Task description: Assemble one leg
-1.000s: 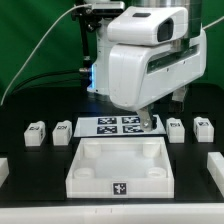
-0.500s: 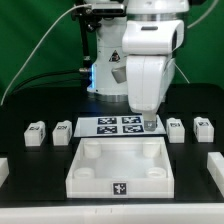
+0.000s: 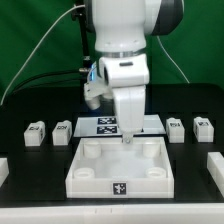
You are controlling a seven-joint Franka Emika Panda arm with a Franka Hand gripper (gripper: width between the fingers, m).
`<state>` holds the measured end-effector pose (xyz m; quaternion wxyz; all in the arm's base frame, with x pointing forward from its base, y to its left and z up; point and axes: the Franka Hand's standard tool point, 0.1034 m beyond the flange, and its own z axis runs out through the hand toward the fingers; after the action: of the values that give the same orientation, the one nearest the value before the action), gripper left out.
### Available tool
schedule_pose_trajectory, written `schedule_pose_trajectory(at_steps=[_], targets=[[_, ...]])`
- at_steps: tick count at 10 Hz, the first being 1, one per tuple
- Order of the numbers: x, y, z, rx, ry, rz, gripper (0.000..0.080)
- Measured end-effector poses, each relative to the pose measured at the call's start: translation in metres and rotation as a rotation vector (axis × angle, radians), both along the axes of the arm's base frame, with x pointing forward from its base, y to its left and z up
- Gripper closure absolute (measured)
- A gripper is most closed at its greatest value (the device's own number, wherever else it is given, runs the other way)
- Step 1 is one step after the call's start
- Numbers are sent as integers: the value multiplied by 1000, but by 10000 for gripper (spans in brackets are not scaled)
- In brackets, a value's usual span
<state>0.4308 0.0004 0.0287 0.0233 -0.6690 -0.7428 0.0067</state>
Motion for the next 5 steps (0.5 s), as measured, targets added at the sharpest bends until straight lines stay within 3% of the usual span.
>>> schedule_pose_trajectory(at_steps=[2, 4, 5], targets=[[-10, -4, -18, 5, 30, -59, 150], [-10, -4, -20, 3, 34, -100, 150], [-10, -4, -20, 3, 35, -102, 273]])
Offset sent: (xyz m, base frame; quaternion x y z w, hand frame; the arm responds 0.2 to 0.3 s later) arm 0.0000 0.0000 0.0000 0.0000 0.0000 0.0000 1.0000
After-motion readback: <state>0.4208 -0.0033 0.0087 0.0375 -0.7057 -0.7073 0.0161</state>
